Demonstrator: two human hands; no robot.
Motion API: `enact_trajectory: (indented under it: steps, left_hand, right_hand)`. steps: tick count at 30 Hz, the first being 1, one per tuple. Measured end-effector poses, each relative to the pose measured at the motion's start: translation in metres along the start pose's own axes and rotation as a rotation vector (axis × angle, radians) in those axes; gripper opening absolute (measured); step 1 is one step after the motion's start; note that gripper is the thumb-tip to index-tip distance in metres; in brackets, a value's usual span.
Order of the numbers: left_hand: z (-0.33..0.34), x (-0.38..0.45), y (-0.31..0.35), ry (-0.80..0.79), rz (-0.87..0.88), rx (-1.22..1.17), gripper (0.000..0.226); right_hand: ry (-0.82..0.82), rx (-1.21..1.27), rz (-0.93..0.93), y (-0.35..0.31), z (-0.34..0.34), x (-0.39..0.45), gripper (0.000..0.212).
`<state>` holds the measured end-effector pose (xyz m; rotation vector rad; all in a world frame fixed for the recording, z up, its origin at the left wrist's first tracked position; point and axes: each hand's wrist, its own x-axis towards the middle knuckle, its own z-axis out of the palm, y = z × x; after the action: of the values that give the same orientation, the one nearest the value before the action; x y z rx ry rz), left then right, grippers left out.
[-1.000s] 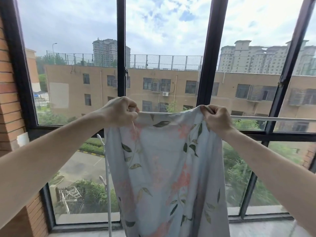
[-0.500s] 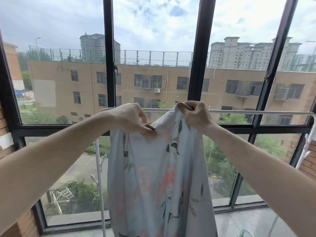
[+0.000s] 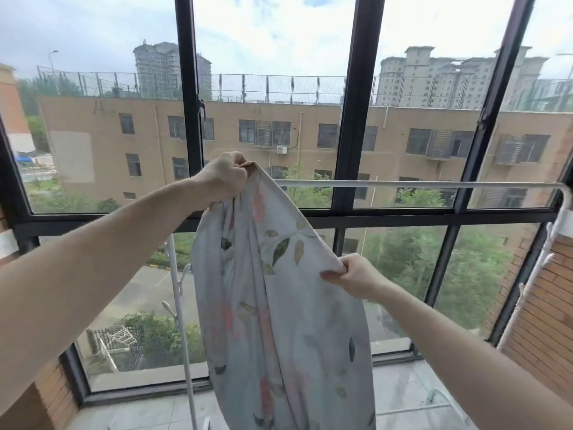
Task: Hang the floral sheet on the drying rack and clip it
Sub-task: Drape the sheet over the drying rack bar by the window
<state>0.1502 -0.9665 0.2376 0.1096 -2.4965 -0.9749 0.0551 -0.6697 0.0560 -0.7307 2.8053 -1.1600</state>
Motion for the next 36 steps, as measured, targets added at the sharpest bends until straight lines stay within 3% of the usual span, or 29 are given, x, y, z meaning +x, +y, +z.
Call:
enact_trajectory:
  steps: [4,7,8,10,12,13,15,17,21,25,30,33,36]
  left_hand:
    - [-0.010,-0.001,-0.006,0.095,0.011,0.034,0.019]
    - [-0.018,-0.014,-0.016,0.059,0.081,0.218,0.024]
    - [-0.019,-0.020,-0.018,0.035,0.109,0.286,0.032]
    - [-0.021,-0.026,-0.021,0.008,0.146,0.378,0.050]
    - [-0.026,-0.022,-0.022,0.036,0.156,0.386,0.053]
    - [-0.032,-0.018,-0.021,0.064,0.144,0.363,0.053]
    - [-0.048,-0.012,-0.021,0.131,0.094,0.295,0.058]
    - [-0.063,-0.012,-0.022,0.136,0.057,0.234,0.058]
    - [-0.076,-0.014,-0.011,0.112,0.151,0.132,0.042]
    - [-0.082,-0.006,-0.020,0.127,0.117,0.188,0.056]
    - [-0.075,0.000,-0.035,0.051,0.076,0.046,0.041]
    - [-0.071,-0.003,-0.032,-0.002,0.108,-0.065,0.013]
    - [-0.066,-0.003,-0.027,-0.078,0.107,-0.138,0.032]
  right_hand:
    - [-0.056,0.220,0.261,0.078,0.027,-0.011,0.072]
    - [0.241,0.306,0.291,0.067,-0.011,-0.001,0.084]
    - [0.384,0.317,0.263,0.050,-0.036,0.006,0.090]
    - [0.652,0.324,0.156,-0.004,-0.096,0.023,0.074]
    - [0.874,0.353,-0.091,-0.062,-0.143,0.037,0.059]
    - [0.901,0.321,-0.245,-0.088,-0.157,0.040,0.058]
    - [0.722,-0.026,-0.454,-0.121,-0.166,0.039,0.056]
    - [0.600,-0.301,-0.490,-0.122,-0.181,0.039,0.055]
    - [0.860,-0.162,-0.443,-0.121,-0.215,0.045,0.055]
    - [0.632,-0.236,-0.394,-0.097,-0.187,0.044,0.056]
    - [0.636,-0.166,-0.351,-0.074,-0.166,0.045,0.055]
    - [0.607,-0.109,-0.337,-0.071,-0.159,0.042,0.057]
    - [0.596,-0.107,-0.326,-0.074,-0.153,0.039,0.055]
